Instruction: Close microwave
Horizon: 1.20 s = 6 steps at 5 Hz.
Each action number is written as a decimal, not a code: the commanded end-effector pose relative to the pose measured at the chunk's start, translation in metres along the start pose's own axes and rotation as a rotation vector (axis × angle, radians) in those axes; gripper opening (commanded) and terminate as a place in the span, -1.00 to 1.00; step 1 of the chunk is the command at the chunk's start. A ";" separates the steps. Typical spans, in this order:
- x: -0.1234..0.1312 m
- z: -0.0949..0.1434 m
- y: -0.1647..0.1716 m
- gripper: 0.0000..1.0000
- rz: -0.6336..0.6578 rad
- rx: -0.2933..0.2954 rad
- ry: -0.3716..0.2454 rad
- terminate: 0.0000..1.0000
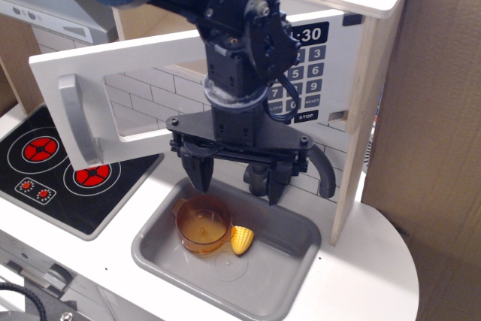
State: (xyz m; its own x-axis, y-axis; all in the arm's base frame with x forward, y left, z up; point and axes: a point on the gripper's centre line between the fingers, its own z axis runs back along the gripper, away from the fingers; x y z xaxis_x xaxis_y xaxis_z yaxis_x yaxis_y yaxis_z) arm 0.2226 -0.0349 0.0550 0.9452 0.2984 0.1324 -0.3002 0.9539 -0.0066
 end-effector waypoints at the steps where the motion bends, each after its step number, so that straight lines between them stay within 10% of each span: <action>1: 0.000 0.000 0.000 1.00 0.000 0.000 0.000 -1.00; 3: 0.032 0.006 0.040 1.00 0.053 0.062 -0.009 -1.00; 6: 0.086 -0.008 0.093 1.00 -0.087 0.124 -0.221 -1.00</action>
State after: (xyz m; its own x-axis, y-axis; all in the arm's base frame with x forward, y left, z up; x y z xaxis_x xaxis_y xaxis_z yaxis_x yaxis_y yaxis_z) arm 0.2713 0.0785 0.0456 0.9310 0.1865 0.3139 -0.2375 0.9623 0.1328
